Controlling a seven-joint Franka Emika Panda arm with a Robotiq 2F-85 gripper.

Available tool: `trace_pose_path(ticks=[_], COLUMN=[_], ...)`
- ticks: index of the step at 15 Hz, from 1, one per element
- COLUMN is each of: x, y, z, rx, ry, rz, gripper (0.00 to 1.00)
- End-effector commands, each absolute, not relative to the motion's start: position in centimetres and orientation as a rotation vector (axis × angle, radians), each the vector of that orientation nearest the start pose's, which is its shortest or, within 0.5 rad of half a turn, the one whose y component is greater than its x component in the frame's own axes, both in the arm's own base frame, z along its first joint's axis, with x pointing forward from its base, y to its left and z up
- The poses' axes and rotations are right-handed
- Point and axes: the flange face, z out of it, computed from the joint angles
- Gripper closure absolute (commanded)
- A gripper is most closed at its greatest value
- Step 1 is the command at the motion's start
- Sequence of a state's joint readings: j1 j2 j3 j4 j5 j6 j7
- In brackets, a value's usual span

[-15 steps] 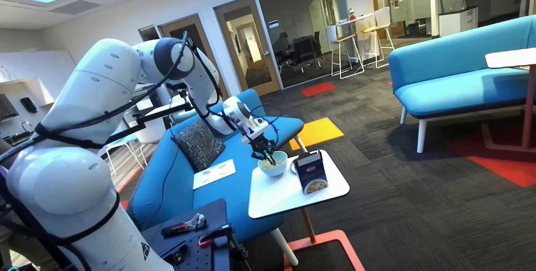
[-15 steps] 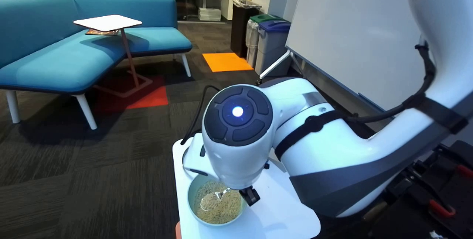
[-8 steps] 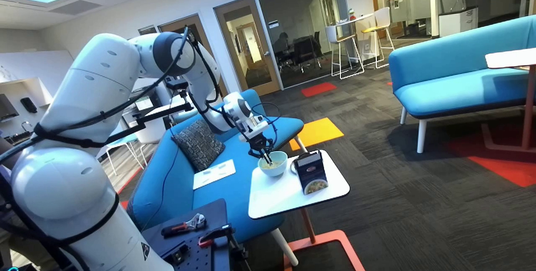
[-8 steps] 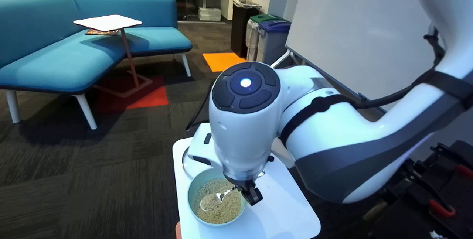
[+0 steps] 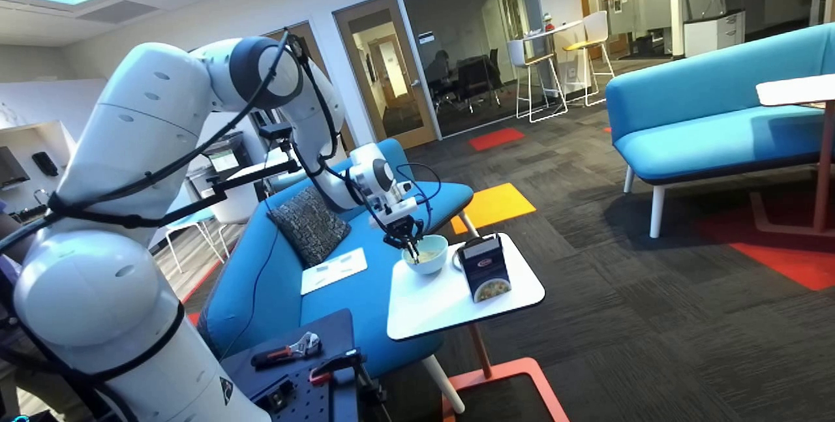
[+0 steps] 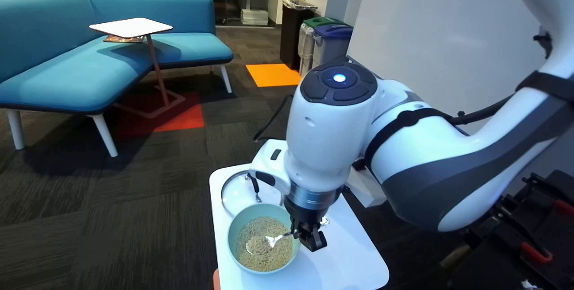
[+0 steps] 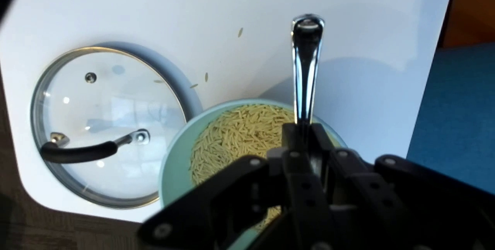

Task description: Use the spoon to scoop the objects in the bowl and put it on the table

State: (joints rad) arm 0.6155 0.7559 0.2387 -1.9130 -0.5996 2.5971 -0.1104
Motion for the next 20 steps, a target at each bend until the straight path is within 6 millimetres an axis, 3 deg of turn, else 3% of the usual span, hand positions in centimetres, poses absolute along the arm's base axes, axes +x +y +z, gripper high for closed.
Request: trace_pose_path(ticks=[1, 12, 20], x=[37.5, 33.8, 33.4], y=[43.6, 38.1, 35.4], z=[11.0, 10.5, 10.1], rx=[-2.553, -2.672, -2.728], ry=[-1.989, -1.711, -1.59], rz=[-0.113, -0.108, -0.054], gripper=[0.97, 0.97, 0.97])
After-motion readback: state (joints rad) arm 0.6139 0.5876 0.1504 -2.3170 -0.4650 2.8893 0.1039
